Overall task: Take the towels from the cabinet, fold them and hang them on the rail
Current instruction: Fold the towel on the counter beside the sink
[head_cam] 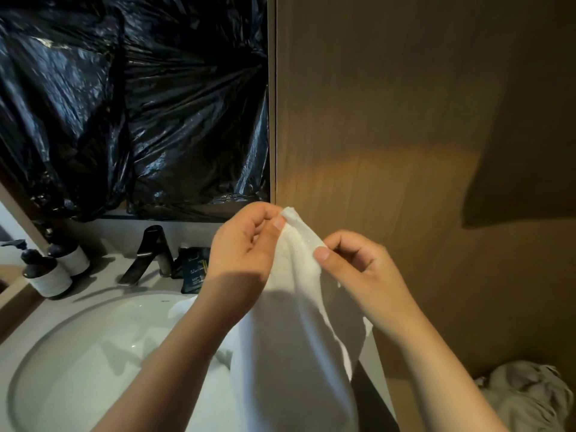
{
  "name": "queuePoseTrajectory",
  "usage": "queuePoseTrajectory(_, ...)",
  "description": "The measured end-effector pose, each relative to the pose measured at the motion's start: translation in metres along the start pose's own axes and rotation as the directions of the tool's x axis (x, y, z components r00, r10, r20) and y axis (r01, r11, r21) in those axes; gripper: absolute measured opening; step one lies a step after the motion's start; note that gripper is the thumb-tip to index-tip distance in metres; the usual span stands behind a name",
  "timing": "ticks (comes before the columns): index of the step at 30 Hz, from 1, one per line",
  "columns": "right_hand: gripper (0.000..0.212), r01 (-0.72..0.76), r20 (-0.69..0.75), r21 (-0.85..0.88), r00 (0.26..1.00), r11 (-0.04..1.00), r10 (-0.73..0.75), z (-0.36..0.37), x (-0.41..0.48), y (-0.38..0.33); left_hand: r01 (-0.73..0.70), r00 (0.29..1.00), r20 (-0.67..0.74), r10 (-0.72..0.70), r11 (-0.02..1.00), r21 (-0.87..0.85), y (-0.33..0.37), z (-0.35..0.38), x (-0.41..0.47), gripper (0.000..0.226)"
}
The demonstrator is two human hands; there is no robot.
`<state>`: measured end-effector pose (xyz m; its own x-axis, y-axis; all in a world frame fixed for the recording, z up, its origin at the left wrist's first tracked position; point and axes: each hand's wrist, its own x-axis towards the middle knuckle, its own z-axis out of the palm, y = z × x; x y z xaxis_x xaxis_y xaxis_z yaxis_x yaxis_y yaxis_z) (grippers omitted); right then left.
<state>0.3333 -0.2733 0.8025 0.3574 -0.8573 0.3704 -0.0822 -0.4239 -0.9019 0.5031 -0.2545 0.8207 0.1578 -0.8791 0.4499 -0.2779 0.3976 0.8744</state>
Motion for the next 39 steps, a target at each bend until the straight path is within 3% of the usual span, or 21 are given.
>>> queuePoseTrajectory(7,0.022,-0.049,-0.124,-0.077,0.991,0.996,0.039,0.011,-0.005,0.017,0.181,0.983,0.022,-0.181,0.983,0.012,-0.019,-0.001,-0.013,0.018)
queuePoseTrajectory(13,0.015,-0.013,-0.144,-0.192,0.989,0.981,-0.015,0.012,-0.005,0.021,0.096,0.994,-0.049,-0.094,0.995,0.041,-0.023,-0.004,-0.019,0.015)
queuePoseTrajectory(22,0.020,0.024,-0.157,-0.286,0.985,0.958,-0.071,0.016,-0.009,0.029,0.173,0.985,0.020,-0.172,0.984,-0.050,-0.021,-0.001,-0.015,0.014)
queuePoseTrajectory(28,0.020,0.072,-0.152,-0.333,0.980,0.940,-0.129,0.019,-0.012,0.027,0.208,0.971,-0.098,-0.218,0.973,-0.096,-0.024,0.002,-0.016,0.008)
queuePoseTrajectory(36,0.015,-0.150,-0.068,-0.436,0.989,0.887,0.134,0.001,-0.039,0.082,0.129,0.982,-0.134,-0.136,0.990,-0.054,-0.028,-0.005,-0.001,0.019)
queuePoseTrajectory(39,0.018,-0.173,-0.077,-0.465,0.985,0.868,0.156,0.000,-0.050,0.098,0.121,0.981,-0.152,-0.124,0.992,-0.033,-0.029,-0.006,0.002,0.018)
